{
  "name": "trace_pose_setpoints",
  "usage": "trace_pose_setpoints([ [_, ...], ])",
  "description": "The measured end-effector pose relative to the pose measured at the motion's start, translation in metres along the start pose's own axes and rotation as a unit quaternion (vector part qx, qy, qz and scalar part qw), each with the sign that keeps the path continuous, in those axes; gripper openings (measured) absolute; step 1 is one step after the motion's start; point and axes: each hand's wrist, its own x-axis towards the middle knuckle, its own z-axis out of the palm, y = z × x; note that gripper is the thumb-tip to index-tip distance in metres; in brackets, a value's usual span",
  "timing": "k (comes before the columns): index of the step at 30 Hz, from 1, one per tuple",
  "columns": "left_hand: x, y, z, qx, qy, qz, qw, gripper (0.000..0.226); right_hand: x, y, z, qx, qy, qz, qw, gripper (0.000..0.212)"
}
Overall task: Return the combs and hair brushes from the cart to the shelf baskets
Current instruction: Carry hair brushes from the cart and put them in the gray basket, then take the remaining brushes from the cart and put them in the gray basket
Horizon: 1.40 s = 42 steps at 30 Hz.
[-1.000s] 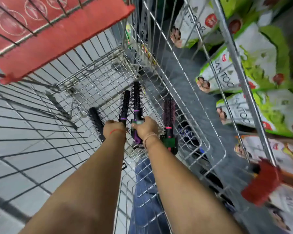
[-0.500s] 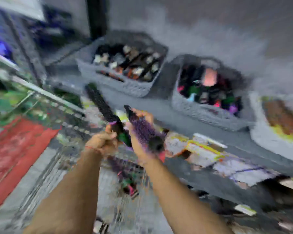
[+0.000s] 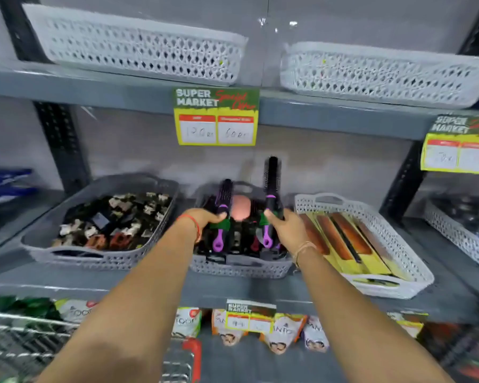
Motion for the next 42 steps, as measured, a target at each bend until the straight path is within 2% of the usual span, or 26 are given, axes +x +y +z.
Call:
trace_pose_setpoints([
  [2,0.017,-0.002,0.008,0.036,0.022,-0.019,0.999,0.052,0.018,0.007,-0.005,0.006,-0.014,0.055,0.998,0.028],
  [5,0.038,0.003,0.018,0.121,0.026,-0.016,0.992,0.049,0.035,0.013,-0.004,-0.026,-0.084,0.121,0.989,0.026],
  [7,0.05,0.006,0.026,0.205,0.043,0.002,0.978,0.044,0.044,0.019,0.0,-0.098,-0.132,0.144,0.976,0.032],
  [9,0.054,0.008,0.034,0.31,0.074,0.014,0.948,0.044,0.048,0.023,0.005,-0.184,-0.155,0.152,0.959,0.036],
  [12,0.06,0.001,0.045,0.431,0.073,0.032,0.899,0.051,0.051,0.032,0.014,-0.224,-0.159,0.153,0.949,0.039],
  [14,0.065,-0.008,0.047,0.461,0.089,0.03,0.882,0.05,0.049,0.035,0.019,-0.24,-0.153,0.155,0.946,0.043],
  [17,0.071,-0.025,0.043,0.491,0.145,0.009,0.859,0.051,0.044,0.039,0.026,-0.295,-0.142,0.117,0.938,0.034],
  [20,0.069,-0.031,0.045,0.416,0.199,0.028,0.887,0.053,0.032,0.042,0.032,-0.327,-0.115,0.081,0.935,0.028],
  [22,0.056,-0.026,0.037,0.419,0.219,0.062,0.879,0.054,0.024,0.034,0.032,-0.378,-0.08,0.037,0.922,0.028],
  [24,0.04,-0.015,0.02,0.391,0.254,0.099,0.879,0.056,0.019,0.019,0.029,-0.401,-0.053,-0.039,0.914,0.043],
  [25,0.03,-0.01,0.007,0.334,0.27,0.118,0.895,0.056,0.013,0.006,0.031,-0.38,-0.046,-0.079,0.92,0.053],
  [27,0.007,0.002,-0.025,0.134,0.279,0.166,0.936,0.055,-0.004,-0.026,0.044,-0.275,-0.038,-0.151,0.949,0.063],
  [28,-0.006,0.005,-0.046,0.008,0.27,0.179,0.946,0.054,-0.016,-0.045,0.057,-0.199,-0.044,-0.181,0.962,0.061],
  [30,-0.03,-0.001,-0.092,-0.181,0.268,0.181,0.929,0.053,-0.043,-0.078,0.091,-0.06,-0.072,-0.232,0.968,0.053],
  [33,-0.07,-0.04,-0.159,-0.255,0.366,0.179,0.877,0.055,-0.088,-0.114,0.157,0.067,-0.143,-0.231,0.96,0.043],
  [35,-0.086,-0.083,-0.191,-0.253,0.435,0.152,0.85,0.055,-0.115,-0.121,0.205,0.085,-0.212,-0.212,0.95,0.041],
  [37,-0.095,-0.136,-0.215,-0.233,0.455,0.09,0.855,0.054,-0.141,-0.113,0.255,0.066,-0.316,-0.166,0.932,0.045],
  [39,-0.101,-0.195,-0.228,-0.191,0.404,-0.009,0.895,0.05,-0.165,-0.088,0.3,-0.008,-0.426,-0.114,0.898,0.055],
  [41,-0.108,-0.265,-0.234,-0.178,0.327,-0.138,0.918,0.054,-0.186,-0.049,0.338,-0.106,-0.531,-0.093,0.836,0.069],
  [42,-0.113,-0.299,-0.232,-0.183,0.301,-0.196,0.915,0.055,-0.194,-0.025,0.351,-0.145,-0.574,-0.084,0.801,0.074],
])
